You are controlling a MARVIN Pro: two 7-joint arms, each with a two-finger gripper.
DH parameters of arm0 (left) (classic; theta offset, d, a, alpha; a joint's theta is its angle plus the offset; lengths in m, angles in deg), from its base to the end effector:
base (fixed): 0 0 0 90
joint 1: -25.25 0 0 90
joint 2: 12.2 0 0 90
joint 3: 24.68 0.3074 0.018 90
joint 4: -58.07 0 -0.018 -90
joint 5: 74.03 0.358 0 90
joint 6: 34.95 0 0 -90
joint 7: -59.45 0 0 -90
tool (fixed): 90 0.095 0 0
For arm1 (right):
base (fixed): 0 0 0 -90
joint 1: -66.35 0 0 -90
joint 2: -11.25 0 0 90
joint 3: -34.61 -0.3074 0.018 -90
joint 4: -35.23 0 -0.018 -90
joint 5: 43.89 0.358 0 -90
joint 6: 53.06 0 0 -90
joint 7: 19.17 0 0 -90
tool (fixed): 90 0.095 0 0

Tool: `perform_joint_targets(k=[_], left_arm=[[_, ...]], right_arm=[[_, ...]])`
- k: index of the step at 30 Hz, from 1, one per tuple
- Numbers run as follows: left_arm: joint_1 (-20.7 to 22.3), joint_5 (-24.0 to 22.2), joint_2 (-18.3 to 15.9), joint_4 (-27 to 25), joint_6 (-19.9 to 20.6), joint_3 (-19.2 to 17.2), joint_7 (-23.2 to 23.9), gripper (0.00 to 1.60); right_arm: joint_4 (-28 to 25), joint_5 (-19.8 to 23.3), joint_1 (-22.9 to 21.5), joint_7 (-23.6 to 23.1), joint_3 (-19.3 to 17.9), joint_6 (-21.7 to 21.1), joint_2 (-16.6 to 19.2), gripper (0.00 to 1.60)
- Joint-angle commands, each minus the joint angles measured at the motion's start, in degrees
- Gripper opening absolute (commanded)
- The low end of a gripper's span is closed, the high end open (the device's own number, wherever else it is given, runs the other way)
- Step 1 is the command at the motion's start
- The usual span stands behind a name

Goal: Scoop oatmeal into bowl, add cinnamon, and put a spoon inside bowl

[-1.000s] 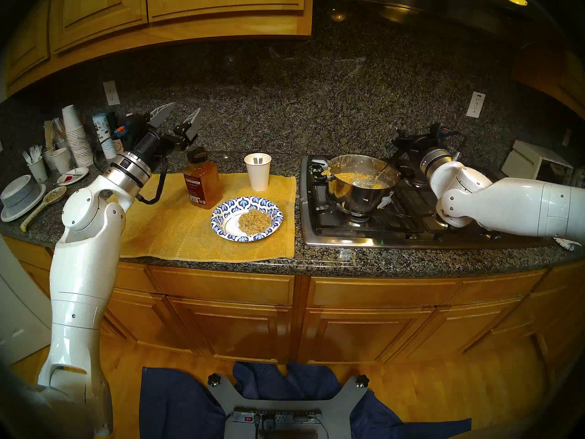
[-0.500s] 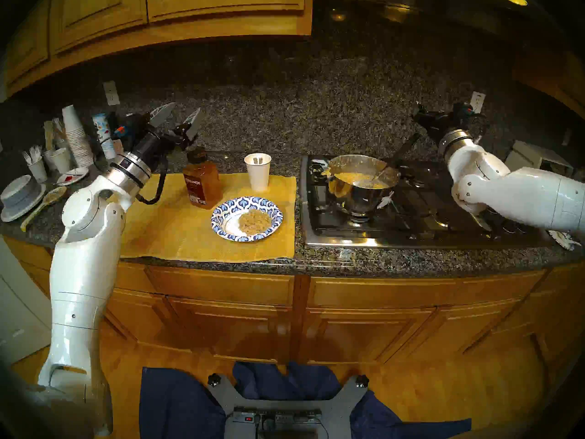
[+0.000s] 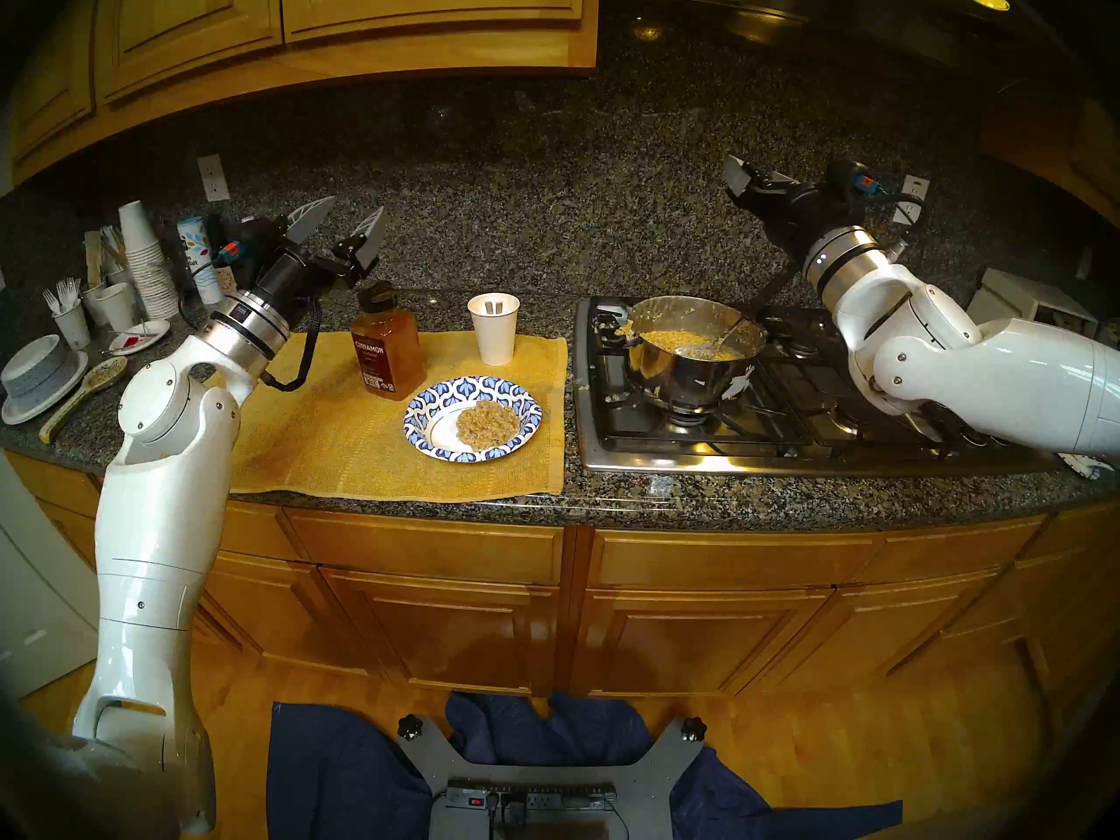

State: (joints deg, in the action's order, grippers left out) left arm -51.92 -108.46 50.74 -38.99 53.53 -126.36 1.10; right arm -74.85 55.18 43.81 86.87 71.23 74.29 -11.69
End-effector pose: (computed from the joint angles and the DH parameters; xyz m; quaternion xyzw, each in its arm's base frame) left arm 0.4820 0.1566 -0.0864 0.5029 -0.1543 0.8368 0.1519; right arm 0.4868 -0.0429 -0.0385 -0.5932 -0.0396 -0.7755 0.2124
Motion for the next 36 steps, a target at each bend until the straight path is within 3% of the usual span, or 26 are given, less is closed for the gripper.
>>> perform_joint_targets(k=[1, 10, 15, 23, 29, 36], left_arm=[[1.9, -0.5, 0.1, -1.3, -0.7, -0.4, 0.1, 1.60], [1.9, -0.5, 0.0, -1.3, -0.7, -0.4, 0.1, 1.60], [1.9, -0.5, 0.0, -1.3, -0.7, -0.3, 0.1, 1.60], [1.9, -0.5, 0.0, -1.4, -0.6, -0.4, 0.1, 1.60], [-0.5, -1.2, -3.0, -2.8, 2.1, -2.9, 1.6, 1.60], [-4.3, -1.0, -3.9, -3.5, 3.0, -5.8, 2.6, 1.60]], right_arm=[[-1.0, 0.7, -0.1, -3.1, -0.5, -0.9, -1.3, 1.51], [0.6, 3.2, 1.0, -4.6, -0.9, -0.9, -3.9, 1.50], [0.7, 4.7, 1.1, -4.7, -1.0, -0.7, -4.3, 1.60], [0.9, 5.3, 0.9, -5.2, -0.8, -0.6, -4.4, 1.60], [1.0, 5.7, 0.8, -5.5, -0.6, -0.5, -4.5, 1.60], [1.0, 5.7, 0.8, -5.6, -0.6, -0.4, -4.6, 1.60]])
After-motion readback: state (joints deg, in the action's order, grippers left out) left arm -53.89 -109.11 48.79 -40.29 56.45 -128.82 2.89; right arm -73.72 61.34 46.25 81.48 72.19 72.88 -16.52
